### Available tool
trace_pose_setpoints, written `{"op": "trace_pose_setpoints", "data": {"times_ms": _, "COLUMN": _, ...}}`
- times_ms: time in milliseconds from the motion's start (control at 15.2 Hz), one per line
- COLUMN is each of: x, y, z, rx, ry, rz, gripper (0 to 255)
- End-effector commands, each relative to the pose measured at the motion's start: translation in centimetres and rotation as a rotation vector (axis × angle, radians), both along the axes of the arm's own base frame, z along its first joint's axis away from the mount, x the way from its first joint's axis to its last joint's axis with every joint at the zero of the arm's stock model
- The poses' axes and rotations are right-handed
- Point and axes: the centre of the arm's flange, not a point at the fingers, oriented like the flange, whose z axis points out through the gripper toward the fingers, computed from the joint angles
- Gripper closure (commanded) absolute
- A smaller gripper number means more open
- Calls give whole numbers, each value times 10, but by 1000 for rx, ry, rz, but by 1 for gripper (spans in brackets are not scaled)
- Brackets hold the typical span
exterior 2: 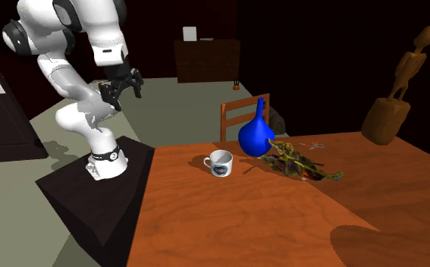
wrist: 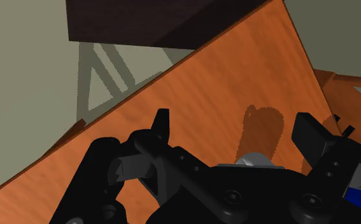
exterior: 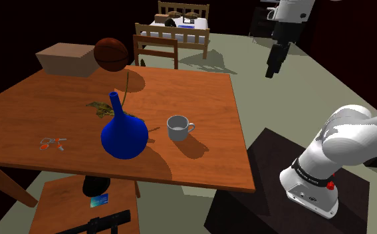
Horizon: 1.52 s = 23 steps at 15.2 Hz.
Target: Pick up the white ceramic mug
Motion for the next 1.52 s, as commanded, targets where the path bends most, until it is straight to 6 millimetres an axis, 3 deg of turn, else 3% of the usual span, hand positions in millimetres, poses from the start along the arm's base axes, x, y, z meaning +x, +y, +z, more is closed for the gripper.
{"op": "trace_pose_setpoints", "data": {"times_ms": 0, "x": 0, "y": 0, "z": 0, "rx": 0, "ry": 0, "rz": 0, "gripper": 0}}
{"op": "trace_pose_setpoints", "data": {"times_ms": 1452, "x": 154, "y": 193, "z": -163, "rx": -136, "ry": -53, "rz": -53, "gripper": 0}}
